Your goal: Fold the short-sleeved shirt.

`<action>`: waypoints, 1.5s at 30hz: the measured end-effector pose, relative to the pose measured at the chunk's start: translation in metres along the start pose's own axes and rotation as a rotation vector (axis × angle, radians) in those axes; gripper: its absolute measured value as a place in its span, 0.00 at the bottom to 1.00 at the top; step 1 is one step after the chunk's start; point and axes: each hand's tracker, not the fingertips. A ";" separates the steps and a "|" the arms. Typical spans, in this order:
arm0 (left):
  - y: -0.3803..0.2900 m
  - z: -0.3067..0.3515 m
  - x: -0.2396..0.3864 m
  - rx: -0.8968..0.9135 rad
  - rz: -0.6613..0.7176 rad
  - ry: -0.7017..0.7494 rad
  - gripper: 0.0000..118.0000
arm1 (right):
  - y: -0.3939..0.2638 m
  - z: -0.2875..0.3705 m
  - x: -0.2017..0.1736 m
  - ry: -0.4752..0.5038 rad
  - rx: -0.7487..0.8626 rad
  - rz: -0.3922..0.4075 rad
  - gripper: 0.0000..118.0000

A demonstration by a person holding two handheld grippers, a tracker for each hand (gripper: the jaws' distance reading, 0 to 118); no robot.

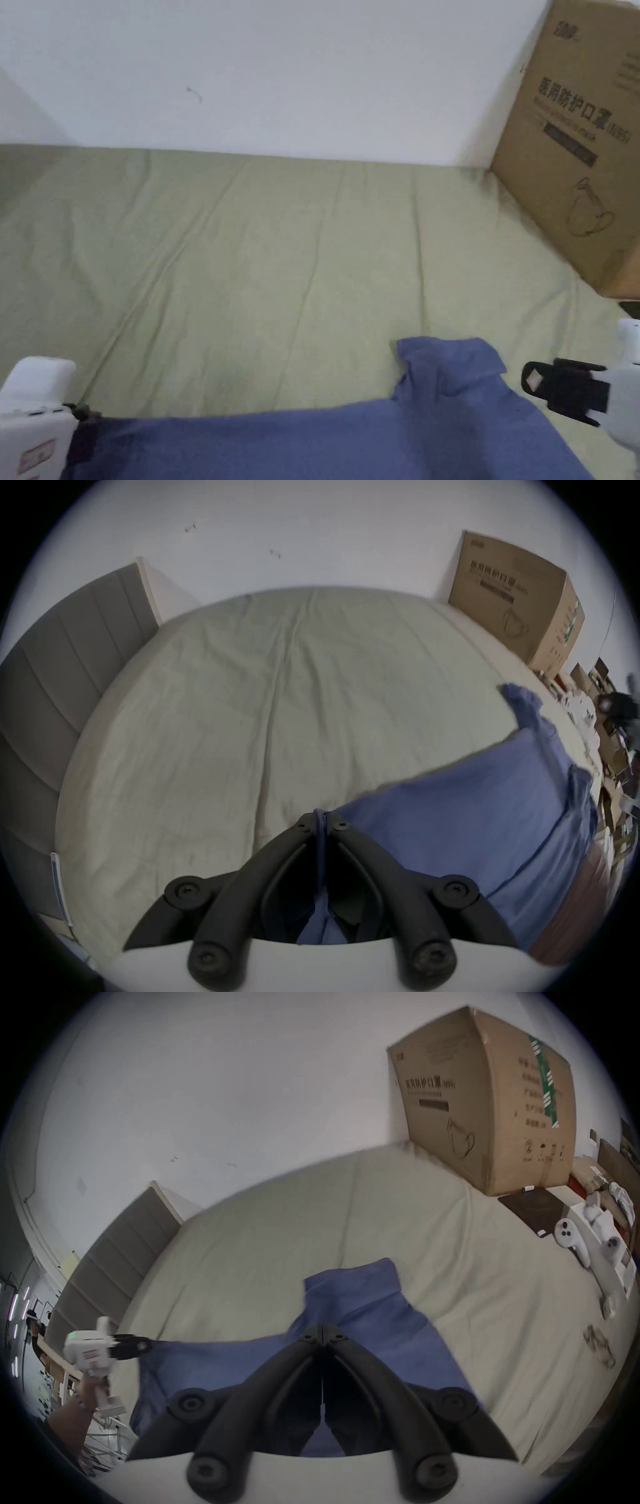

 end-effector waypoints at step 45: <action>0.043 0.055 -0.019 0.137 0.049 -0.067 0.03 | 0.019 0.024 0.028 -0.132 0.090 -0.103 0.03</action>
